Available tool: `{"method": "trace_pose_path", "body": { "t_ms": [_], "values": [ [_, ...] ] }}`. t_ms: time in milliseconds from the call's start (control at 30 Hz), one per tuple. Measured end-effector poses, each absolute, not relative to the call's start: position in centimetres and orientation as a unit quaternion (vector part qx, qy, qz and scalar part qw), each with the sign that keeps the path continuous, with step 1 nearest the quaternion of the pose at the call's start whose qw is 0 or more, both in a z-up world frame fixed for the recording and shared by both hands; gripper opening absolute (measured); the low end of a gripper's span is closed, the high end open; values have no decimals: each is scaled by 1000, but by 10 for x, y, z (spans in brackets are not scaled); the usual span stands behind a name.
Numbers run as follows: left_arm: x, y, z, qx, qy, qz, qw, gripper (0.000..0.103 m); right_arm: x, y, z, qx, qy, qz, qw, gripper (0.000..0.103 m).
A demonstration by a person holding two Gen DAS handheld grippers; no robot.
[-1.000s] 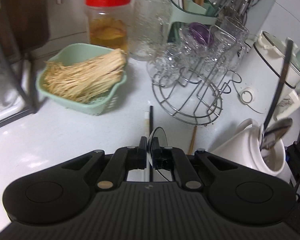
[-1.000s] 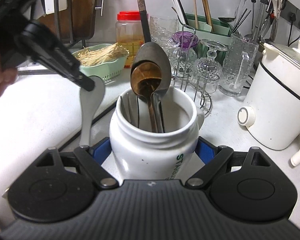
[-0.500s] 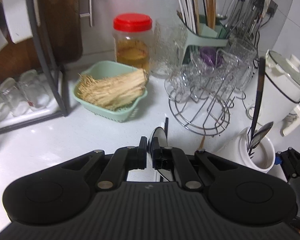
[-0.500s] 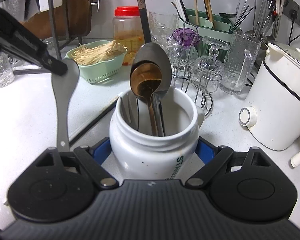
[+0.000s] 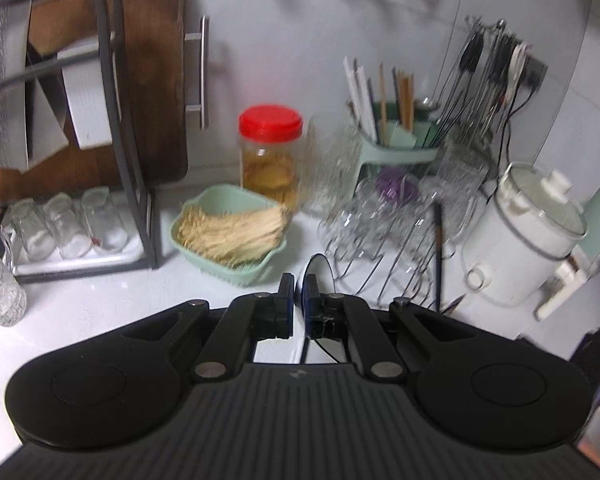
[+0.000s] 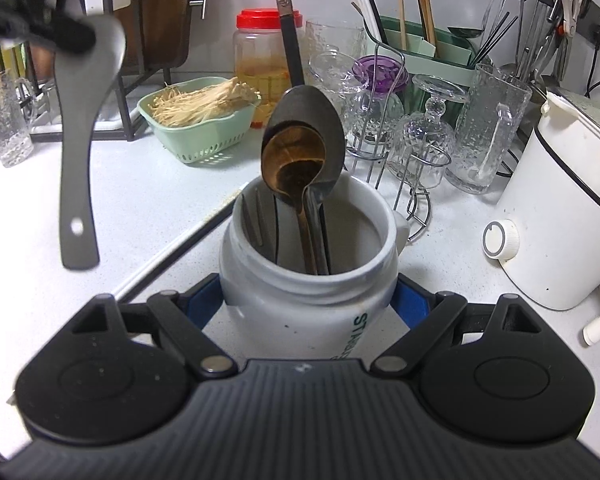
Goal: Organize utensils
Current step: 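Lift the white ceramic spoon and carry it over the mug, then lower the white ceramic spoon bowl-first into the mug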
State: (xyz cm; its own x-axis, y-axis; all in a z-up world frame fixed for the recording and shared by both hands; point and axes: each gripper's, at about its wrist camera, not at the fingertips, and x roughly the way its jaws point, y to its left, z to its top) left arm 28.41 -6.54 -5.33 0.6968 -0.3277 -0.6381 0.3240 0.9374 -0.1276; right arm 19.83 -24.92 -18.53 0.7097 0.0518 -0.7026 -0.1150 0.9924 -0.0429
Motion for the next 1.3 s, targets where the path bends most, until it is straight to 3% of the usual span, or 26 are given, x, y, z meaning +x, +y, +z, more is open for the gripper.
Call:
{"method": "trace_pose_path", "body": {
  "t_ms": [400,1300],
  "values": [
    [270,-109,-9,18,276,-229,933,5,202,-243,-184,-47,391,59,917,91],
    [291,-193,-66,151,297,-273,903,5,206,-246,-186,-51,371,94,922,91]
  ]
}}
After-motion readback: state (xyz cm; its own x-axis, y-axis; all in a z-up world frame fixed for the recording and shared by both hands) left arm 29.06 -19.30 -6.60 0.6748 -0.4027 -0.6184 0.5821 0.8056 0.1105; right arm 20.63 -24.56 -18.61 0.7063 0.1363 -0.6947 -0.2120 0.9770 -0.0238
